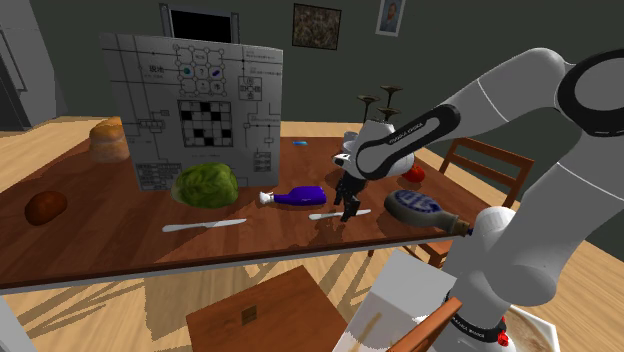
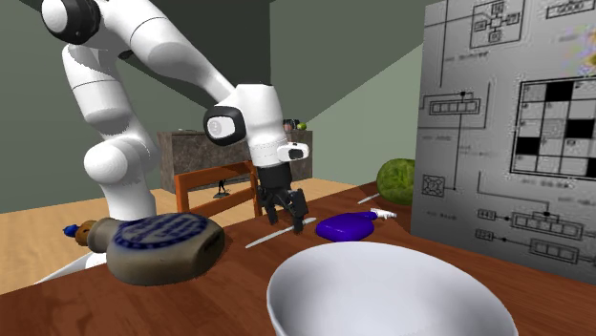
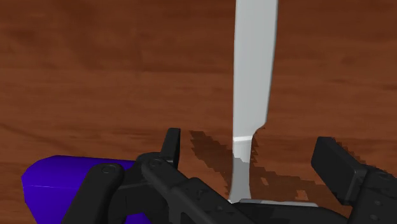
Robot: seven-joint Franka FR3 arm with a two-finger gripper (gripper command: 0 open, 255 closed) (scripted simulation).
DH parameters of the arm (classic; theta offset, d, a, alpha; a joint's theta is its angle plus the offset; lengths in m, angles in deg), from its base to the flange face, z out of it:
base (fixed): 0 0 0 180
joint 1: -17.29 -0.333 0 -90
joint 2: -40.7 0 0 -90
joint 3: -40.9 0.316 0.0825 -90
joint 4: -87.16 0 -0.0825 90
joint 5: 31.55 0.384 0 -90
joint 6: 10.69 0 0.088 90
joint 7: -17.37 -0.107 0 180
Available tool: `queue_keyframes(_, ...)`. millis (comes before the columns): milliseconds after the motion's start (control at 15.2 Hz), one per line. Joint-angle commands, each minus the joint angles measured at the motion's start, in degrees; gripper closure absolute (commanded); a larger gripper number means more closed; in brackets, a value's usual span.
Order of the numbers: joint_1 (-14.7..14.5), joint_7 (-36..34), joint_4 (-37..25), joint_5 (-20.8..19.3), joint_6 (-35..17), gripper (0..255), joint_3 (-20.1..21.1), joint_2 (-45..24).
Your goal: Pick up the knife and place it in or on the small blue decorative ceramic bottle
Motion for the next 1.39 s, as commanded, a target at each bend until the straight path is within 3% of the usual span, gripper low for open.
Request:
queue_keyframes(0,0.0,0.0,0.0,0.0,0.0,0,0.0,0.0)
queue_keyframes(66,0.0,0.0,0.0,0.0,0.0,255,0.0,0.0)
queue_keyframes(660,0.0,0.0,0.0,0.0,0.0,255,0.0,0.0)
queue_keyframes(1320,2.0,-3.3,-3.4,-3.2,9.3,255,2.2,6.2)
